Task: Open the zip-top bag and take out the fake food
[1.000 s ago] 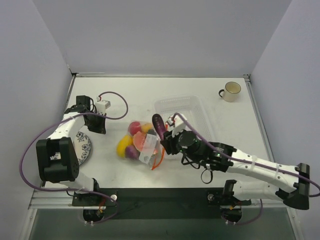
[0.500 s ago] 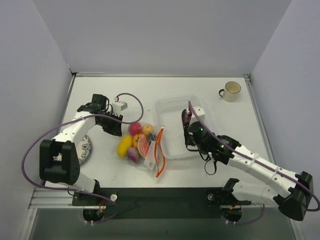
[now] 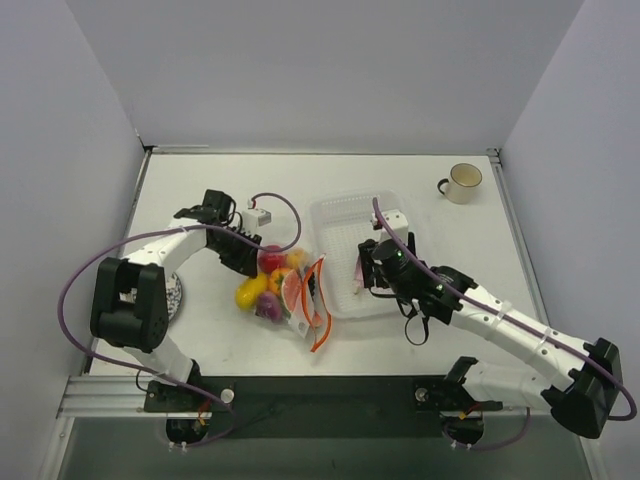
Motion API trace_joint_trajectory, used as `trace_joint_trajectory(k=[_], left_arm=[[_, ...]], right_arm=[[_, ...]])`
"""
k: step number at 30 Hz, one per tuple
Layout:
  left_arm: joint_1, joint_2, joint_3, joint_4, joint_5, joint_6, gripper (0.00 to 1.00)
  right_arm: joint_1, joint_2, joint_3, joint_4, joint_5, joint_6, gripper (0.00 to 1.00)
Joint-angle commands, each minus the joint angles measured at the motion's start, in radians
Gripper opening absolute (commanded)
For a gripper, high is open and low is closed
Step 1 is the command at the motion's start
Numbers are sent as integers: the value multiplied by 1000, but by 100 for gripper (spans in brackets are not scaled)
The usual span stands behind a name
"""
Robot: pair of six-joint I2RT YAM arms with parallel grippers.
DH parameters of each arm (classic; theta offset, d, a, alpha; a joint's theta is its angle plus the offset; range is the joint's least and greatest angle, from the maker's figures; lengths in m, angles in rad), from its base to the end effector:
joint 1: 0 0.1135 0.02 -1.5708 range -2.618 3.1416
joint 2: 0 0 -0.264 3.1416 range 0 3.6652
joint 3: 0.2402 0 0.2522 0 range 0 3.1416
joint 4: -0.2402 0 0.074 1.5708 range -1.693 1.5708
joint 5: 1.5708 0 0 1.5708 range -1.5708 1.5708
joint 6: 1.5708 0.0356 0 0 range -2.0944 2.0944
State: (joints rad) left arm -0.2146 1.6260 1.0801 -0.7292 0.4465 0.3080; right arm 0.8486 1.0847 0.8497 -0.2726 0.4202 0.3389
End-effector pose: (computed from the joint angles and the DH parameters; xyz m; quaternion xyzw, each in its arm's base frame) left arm 0.2957 -0.0802 0.1997 0.2807 0.9234 -0.2120 0.1537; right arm 0.1708 0.1719 0.2965 -0.1102 0.8425 0.1284 0.5115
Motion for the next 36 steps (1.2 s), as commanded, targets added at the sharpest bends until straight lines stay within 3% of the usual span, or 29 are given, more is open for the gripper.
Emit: trace_joint_trajectory(k=[1,6,13,23,29,30,31,32,36], left_arm=[[-5,104,1,66,-64,23,36],[41,83,10,62,-78,22,36],[119,-26,18,-10,-28,66,37],[208,5,-45,11,-11,108,32],[208,-12,-52,-1,37,95,38],[208,-8,-57,-1,56,94,51],[205,-5,-62,-4,67,95,85],[201,3,-62,-16,80,109,97],[192,11,-31,-65,115,124,97]], right_arm=[[64,-29,-9,-16,12,-1,61],[213,36,-3,-14,46,9,61],[297,184,26,51,22,57,55],[362,371,92,128,-3,71,51],[415,389,134,72,133,46,49],[412,385,124,64,143,48,49],[411,376,117,61,149,48,49],[403,376,98,53,147,67,49],[399,340,26,24,140,135,48]])
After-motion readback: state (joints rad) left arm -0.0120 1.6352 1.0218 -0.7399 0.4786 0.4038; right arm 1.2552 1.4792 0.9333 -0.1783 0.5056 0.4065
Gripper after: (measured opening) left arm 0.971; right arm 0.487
